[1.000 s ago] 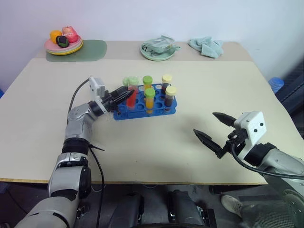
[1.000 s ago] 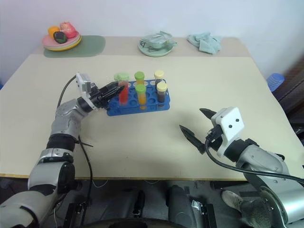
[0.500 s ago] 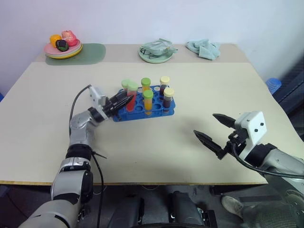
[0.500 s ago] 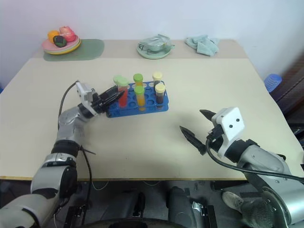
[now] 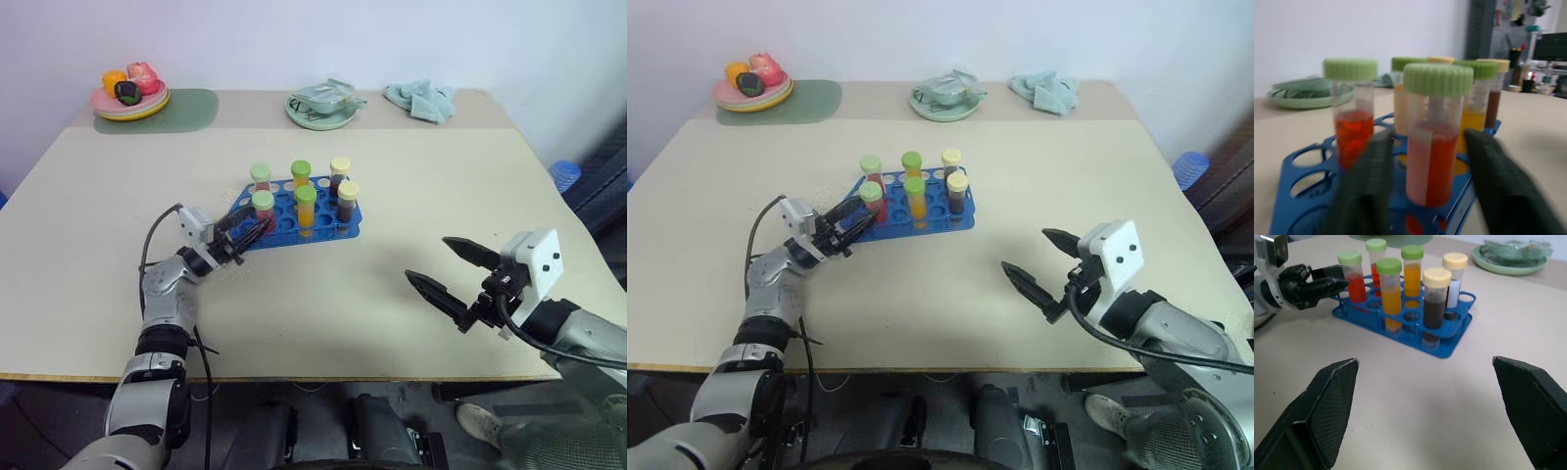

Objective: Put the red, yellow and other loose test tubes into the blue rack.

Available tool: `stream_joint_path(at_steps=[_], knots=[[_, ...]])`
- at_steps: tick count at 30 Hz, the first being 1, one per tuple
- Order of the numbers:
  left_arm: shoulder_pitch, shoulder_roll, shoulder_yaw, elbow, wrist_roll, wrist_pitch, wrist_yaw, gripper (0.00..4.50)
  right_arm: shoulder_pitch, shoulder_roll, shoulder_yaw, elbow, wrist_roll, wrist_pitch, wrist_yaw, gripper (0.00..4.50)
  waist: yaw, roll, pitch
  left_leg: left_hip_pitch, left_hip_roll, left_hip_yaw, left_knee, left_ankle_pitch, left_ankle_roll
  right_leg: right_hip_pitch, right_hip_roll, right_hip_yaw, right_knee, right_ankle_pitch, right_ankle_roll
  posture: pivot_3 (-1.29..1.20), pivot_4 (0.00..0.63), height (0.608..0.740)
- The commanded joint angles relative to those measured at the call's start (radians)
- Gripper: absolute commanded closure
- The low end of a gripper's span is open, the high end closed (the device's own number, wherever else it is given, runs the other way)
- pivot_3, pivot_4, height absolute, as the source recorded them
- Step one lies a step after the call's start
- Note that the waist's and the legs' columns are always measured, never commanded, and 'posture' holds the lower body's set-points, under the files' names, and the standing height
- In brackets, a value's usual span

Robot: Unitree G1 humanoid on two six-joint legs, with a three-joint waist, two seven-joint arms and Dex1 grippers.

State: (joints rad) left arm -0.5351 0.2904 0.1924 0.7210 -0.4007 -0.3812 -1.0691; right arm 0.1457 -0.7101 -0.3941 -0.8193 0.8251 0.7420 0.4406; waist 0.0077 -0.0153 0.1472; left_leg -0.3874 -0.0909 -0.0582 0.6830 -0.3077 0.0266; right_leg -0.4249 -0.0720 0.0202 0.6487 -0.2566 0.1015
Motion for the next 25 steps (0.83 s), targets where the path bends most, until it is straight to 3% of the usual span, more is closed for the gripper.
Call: stream_joint_path(at_steps=[1,8,12,18,25], knots=[[0.024,0.036,-0.001,-0.119,0.005,0.067,0.043,0.96,-0.017,-0.014,0.006,0.009,0.002,-0.015,0.020,0.00,0.002,0.000,0.000,0.000,0.000,0.000,0.000,0.000,0.000,0.000,0.000,0.000,0.000,0.000,0.000,0.00,0.150,0.740],[0.074,0.129,-0.028,-0.312,0.044,0.308,0.170,0.96,-0.043,-0.007,0.064,0.105,-0.074,-0.081,0.083,0.00,0.004,0.000,0.000,-0.001,0.000,0.000,0.000,0.000,0.000,-0.001,0.000,0.000,-0.001,0.000,0.000,0.00,0.150,0.740],[0.150,0.177,-0.019,-0.474,-0.024,0.416,0.120,0.96,0.012,0.003,0.083,0.174,-0.170,-0.177,0.138,0.00,0.004,0.000,0.000,-0.001,0.000,0.000,-0.001,0.001,-0.001,-0.001,0.000,0.000,-0.001,0.000,0.000,0.00,0.150,0.740],[0.343,0.318,0.045,-0.722,-0.088,0.556,0.090,0.96,0.168,-0.012,-0.045,0.182,-0.186,-0.233,0.217,0.00,0.004,0.004,0.002,-0.002,0.000,0.000,-0.002,0.000,0.000,-0.001,0.000,0.001,-0.002,0.000,0.000,0.00,0.150,0.740],[0.409,0.418,0.104,-0.737,-0.126,0.645,0.067,0.96,0.233,-0.029,-0.170,0.216,-0.177,-0.251,0.296,0.00,0.004,0.004,0.002,-0.001,0.000,0.000,-0.002,-0.002,0.002,-0.001,-0.001,0.000,-0.002,0.000,0.000,0.00,0.150,0.740]])
